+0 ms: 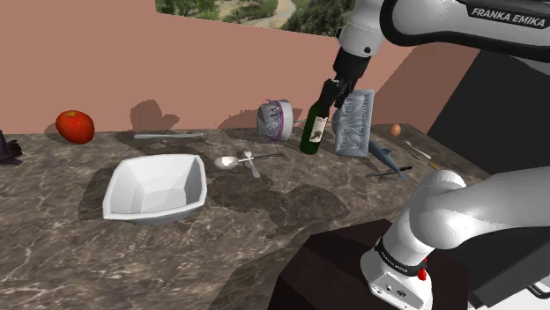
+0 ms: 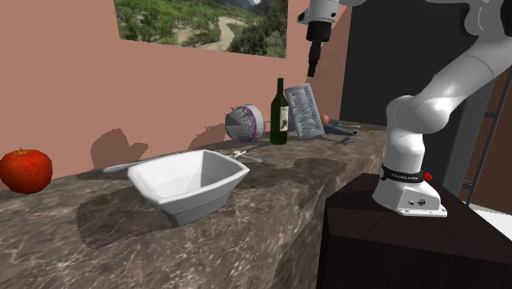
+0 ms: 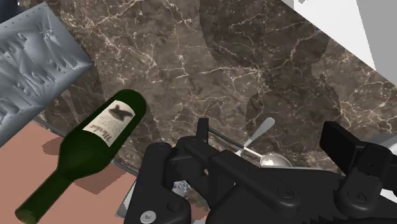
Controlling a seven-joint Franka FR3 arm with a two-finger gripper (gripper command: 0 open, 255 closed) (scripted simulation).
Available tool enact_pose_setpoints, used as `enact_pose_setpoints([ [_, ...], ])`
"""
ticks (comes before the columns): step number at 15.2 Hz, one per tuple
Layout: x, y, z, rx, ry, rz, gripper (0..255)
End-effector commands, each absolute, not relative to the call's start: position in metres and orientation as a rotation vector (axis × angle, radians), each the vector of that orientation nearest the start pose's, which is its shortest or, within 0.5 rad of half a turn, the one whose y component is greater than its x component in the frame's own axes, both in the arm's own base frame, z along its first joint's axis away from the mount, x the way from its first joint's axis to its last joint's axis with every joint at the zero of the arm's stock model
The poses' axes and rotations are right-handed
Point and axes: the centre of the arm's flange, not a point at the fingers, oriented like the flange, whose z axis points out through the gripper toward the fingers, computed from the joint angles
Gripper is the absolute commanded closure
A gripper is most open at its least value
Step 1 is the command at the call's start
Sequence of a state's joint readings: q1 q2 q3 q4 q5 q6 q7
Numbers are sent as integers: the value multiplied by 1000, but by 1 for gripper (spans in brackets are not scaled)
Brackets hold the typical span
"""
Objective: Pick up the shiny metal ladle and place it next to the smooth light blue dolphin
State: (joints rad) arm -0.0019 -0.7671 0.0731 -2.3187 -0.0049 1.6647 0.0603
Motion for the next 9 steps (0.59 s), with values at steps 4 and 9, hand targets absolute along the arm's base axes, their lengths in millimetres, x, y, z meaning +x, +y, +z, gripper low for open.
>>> enact_pose_setpoints([
  [4,344,11,582,-3156,-170,-183,0],
  [9,386,-14,534,-3083,-464,-183,0],
])
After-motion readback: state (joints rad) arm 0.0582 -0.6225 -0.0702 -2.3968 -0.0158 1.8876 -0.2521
